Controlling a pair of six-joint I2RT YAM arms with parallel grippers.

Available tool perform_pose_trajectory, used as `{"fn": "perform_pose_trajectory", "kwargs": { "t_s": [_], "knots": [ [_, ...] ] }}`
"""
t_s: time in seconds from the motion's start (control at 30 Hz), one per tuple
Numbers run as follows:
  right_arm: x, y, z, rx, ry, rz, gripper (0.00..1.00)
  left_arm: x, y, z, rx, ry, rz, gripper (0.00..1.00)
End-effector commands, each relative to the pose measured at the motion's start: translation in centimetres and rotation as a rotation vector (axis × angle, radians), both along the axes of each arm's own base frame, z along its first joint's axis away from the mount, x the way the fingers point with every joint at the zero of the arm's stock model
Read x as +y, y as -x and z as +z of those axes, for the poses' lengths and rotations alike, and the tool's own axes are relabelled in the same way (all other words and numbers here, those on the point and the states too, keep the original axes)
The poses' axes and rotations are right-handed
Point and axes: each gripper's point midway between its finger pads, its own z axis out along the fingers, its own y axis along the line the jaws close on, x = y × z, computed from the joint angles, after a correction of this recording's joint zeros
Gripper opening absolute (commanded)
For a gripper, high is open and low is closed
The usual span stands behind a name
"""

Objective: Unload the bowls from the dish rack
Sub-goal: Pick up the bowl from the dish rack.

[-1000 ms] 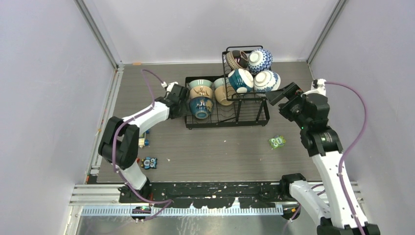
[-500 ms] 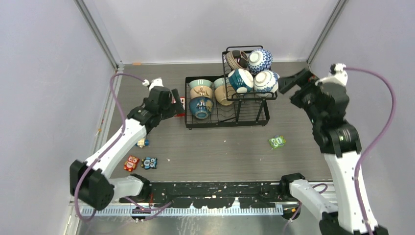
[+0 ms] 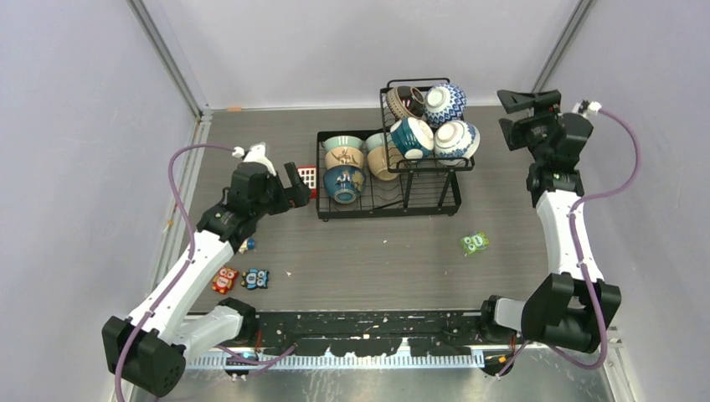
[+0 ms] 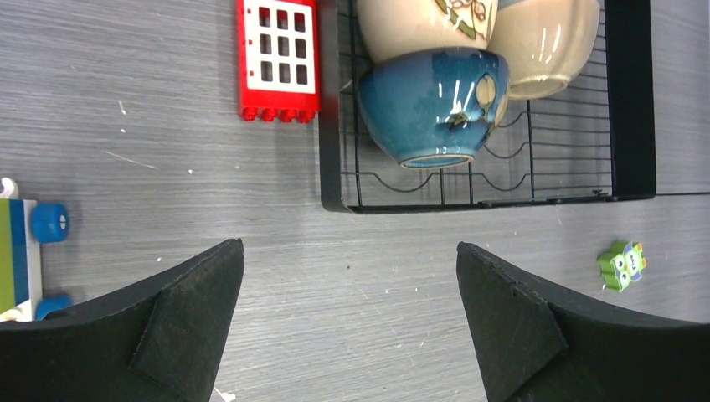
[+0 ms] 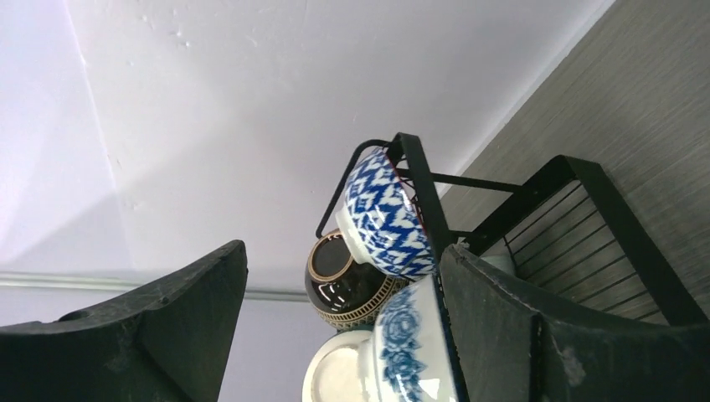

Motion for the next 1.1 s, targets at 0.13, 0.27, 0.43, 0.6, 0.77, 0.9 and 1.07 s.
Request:
{"fn": "perform_pose_trajectory", "kwargs": {
  "t_s": [0.13, 0.27, 0.43, 0.6, 0.77, 0.9, 1.07],
  "knots": [
    [1.9, 4.4, 2.2, -0.232, -0.155, 0.139, 0.89, -2.0, 0.5, 0.7, -0.018, 0.054, -0.116, 0.99],
    [2.2, 4.9, -0.8, -0.200, -0.185, 0.145, 0.86, -2.8, 0.6, 0.5, -0.006, 0.076, -0.154, 0.97],
    [2.0, 5.5, -3.1, -0.151, -0.161, 0.116, 0.84, -2.5, 0.7, 0.2, -0.003, 0.063, -0.149, 0.97],
    [2.1, 5.8, -4.4, -0.138, -0.179, 0.117, 0.82, -2.5, 0.6, -0.3, 0.012, 0.055, -0.149, 0.97],
    [2.4, 6.3, -4.4, -0.186, -0.209, 0.135, 0.79, -2.6, 0.6, -0.6, 0.022, 0.056, -0.151, 0.96],
    [2.1, 6.2, -4.7, -0.206, -0.252, 0.144, 0.76, -2.9, 0.5, -0.9, 0.031, 0.065, -0.158, 0.96],
    [2.0, 6.3, -3.7, -0.265, -0.270, 0.162, 0.72, -2.9, 0.5, -1.1, 0.037, 0.066, -0.157, 0.96]
  ]
}}
